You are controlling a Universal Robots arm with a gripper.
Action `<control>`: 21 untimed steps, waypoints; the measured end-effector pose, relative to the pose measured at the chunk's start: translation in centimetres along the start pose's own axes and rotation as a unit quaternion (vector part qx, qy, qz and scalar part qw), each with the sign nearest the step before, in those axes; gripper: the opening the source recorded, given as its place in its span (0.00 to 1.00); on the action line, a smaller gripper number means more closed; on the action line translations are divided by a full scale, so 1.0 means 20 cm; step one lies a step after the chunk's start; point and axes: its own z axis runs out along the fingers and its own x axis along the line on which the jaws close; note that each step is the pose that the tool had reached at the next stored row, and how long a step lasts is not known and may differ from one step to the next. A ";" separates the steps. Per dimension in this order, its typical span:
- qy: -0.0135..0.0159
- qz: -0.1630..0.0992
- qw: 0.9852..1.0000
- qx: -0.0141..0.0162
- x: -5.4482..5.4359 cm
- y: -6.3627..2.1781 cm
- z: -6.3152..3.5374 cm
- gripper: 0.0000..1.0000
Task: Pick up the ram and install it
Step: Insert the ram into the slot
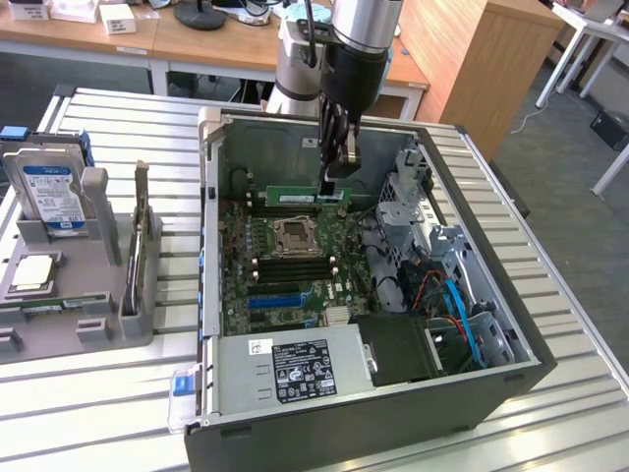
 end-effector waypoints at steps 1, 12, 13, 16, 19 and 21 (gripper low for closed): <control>0.000 0.000 1.000 0.000 0.00 0.000 0.001 0.12; -0.002 0.000 1.000 0.000 0.00 -0.001 0.034 0.12; -0.003 0.000 1.000 0.000 0.00 -0.001 0.038 0.12; -0.004 0.000 1.000 0.000 0.00 -0.001 0.048 0.12; -0.005 0.000 1.000 0.000 0.00 -0.001 0.060 0.12; -0.005 0.000 1.000 0.000 0.00 -0.001 0.069 0.12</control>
